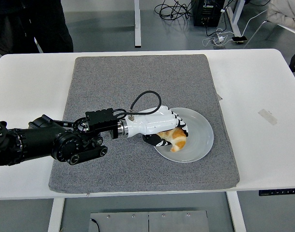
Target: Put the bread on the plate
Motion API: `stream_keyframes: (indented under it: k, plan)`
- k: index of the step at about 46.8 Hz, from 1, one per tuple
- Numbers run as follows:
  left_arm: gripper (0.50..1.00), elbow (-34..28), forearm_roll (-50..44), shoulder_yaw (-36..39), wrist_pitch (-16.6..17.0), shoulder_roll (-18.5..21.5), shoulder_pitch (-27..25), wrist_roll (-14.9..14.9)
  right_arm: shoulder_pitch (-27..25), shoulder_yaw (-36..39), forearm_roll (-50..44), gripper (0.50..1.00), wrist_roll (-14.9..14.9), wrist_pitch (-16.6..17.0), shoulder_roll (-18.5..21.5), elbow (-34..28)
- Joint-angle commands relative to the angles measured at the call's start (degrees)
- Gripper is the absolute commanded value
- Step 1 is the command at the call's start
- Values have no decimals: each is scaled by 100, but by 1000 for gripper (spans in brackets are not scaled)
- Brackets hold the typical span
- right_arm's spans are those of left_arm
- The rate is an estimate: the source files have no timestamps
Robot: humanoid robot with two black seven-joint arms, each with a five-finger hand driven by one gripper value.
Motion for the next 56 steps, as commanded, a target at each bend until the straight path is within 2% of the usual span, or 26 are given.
stream_keyframes:
  k: [1, 6, 18, 27, 42, 47, 56]
  plan:
    - [500, -2, -45, -9, 5, -3, 1, 0, 1, 3, 0, 1000, -1, 0, 0, 1]
    - [500, -11, -107, -62, -3, -3, 1, -9, 1, -6, 0, 1000, -1, 0, 0, 1]
    - [661, -11, -107, -62, -12, -12, 9, 0, 1, -6, 0, 1000, -1, 0, 0, 1]
    - [726, -11, -115, -71, -12, -12, 27, -9, 1, 3, 0, 1000, -1, 0, 0, 1]
    - [922, -11, -379, -106, -21, -56, 18, -18, -8, 3, 0, 1000, -1, 0, 0, 1]
    - [946, -11, -388, -115, -30, -47, 1, -36, 1, 3, 0, 1000, -1, 0, 0, 1]
    - [954, -55, -405, -141, -38, -38, -70, -114, 1, 3, 0, 1000, -1, 0, 0, 1]
